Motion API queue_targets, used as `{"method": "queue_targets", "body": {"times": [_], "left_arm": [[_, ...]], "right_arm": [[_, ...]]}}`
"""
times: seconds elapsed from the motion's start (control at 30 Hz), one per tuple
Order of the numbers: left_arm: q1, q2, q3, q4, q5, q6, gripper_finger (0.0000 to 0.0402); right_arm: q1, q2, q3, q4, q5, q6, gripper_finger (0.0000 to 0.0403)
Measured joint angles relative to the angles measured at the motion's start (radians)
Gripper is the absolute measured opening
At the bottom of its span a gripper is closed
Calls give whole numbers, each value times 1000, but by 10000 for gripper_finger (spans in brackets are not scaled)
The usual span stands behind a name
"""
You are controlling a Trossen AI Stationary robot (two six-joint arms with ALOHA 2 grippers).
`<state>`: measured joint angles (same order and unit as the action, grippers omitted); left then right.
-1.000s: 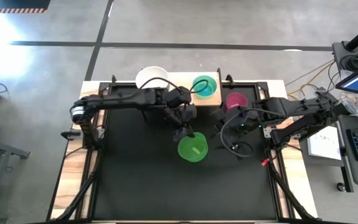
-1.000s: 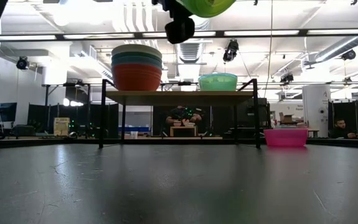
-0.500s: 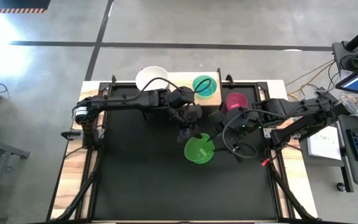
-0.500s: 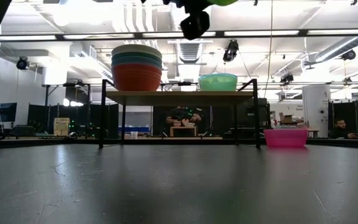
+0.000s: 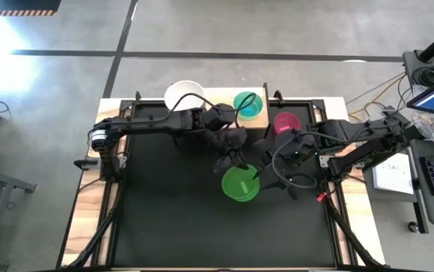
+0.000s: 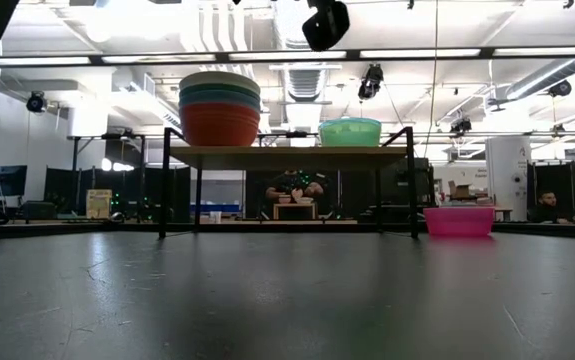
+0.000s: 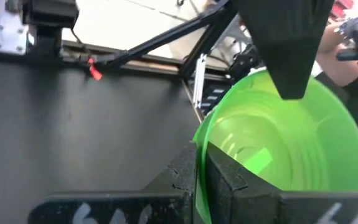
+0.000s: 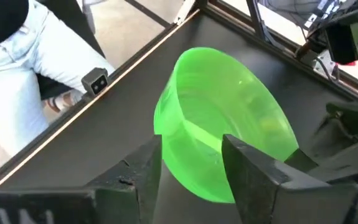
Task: Place and stack bowls onto a shelf
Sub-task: Stack the green bowl on top of the small blue bowl on the shelf
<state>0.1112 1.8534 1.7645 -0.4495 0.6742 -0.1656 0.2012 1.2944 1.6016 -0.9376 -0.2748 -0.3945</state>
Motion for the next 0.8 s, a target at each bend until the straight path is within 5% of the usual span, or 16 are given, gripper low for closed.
{"method": "queue_targets", "body": {"times": [0.8], "left_arm": [[-5, 29, -2, 67, 49, -38, 1]], "right_arm": [[10, 121, 0, 3, -47, -29, 52]]}}
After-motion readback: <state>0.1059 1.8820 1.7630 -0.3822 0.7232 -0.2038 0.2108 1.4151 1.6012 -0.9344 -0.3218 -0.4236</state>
